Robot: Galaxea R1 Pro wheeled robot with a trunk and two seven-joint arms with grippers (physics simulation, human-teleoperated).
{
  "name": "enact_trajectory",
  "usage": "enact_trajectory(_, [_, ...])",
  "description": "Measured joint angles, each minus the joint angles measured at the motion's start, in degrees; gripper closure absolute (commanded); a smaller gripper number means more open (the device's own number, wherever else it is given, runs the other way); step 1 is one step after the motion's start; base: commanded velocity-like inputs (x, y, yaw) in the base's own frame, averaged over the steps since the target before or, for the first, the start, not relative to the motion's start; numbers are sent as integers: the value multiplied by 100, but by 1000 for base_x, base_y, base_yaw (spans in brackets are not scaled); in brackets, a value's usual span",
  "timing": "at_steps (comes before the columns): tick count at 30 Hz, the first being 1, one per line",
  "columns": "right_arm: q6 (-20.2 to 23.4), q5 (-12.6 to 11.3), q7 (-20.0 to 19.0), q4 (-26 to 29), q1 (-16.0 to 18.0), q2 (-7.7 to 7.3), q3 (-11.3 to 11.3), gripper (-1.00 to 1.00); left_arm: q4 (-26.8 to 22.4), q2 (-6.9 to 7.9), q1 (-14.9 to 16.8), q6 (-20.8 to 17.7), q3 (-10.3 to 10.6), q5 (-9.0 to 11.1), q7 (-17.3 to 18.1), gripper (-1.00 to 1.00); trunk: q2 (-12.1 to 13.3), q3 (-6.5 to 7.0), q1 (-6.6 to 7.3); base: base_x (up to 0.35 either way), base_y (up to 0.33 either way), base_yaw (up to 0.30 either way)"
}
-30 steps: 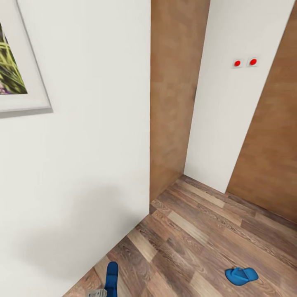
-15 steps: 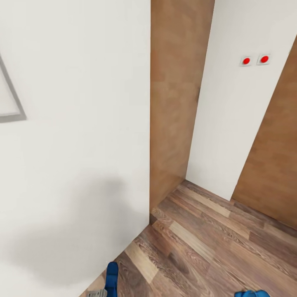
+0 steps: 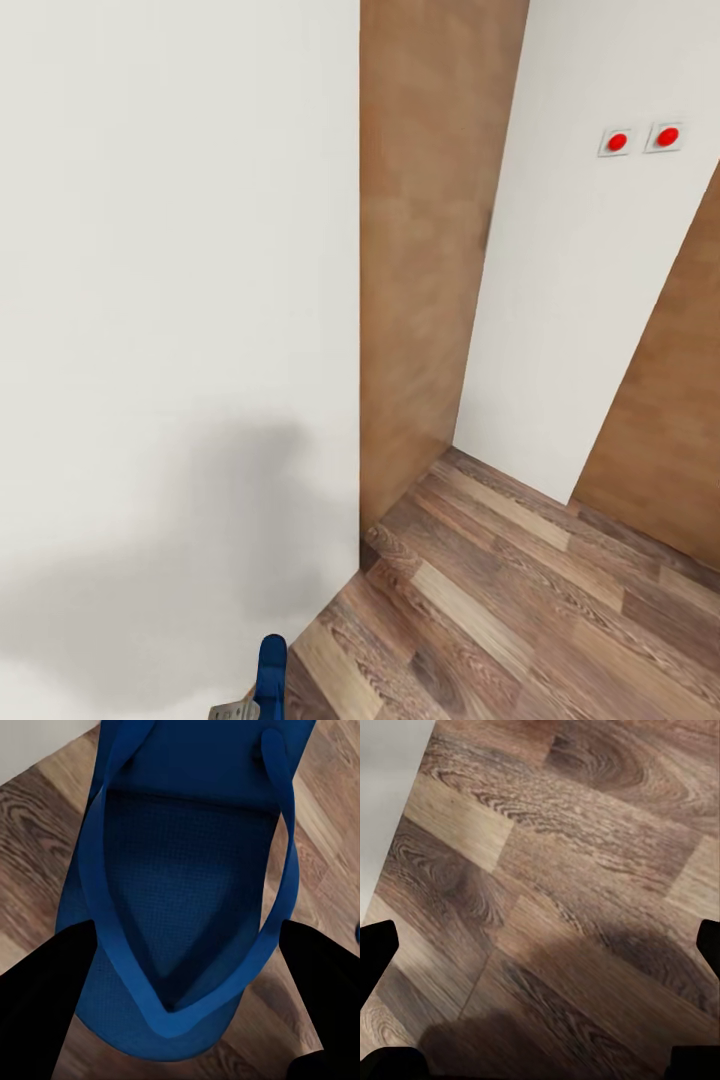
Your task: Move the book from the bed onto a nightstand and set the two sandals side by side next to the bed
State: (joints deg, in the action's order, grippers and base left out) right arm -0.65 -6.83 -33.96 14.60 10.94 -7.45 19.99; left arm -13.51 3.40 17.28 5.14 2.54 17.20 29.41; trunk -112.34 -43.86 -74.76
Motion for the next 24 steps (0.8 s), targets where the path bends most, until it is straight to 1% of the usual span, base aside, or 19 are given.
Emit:
enact_trajectory(3, [0, -1, 0, 1, -1, 0, 0, -100, 1, 0, 1, 2, 0, -1, 0, 100, 0, 0, -1, 24, -4, -181])
enact_trajectory(15, [0, -2, 0, 1, -1, 0, -1, -100, 1, 0, 1, 0, 0, 2, 0, 100, 0, 0, -1, 2, 0, -246])
enact_trajectory(21, [0, 0, 0, 0, 0, 0, -1, -100, 0, 0, 0, -3, 0, 4, 0, 100, 0, 0, -1, 0, 0, -43])
enact_trajectory(24, [0, -1, 0, 1, 0, 0, -1, -100, 1, 0, 1, -3, 0, 6, 0, 100, 0, 0, -1, 0, 0, -130])
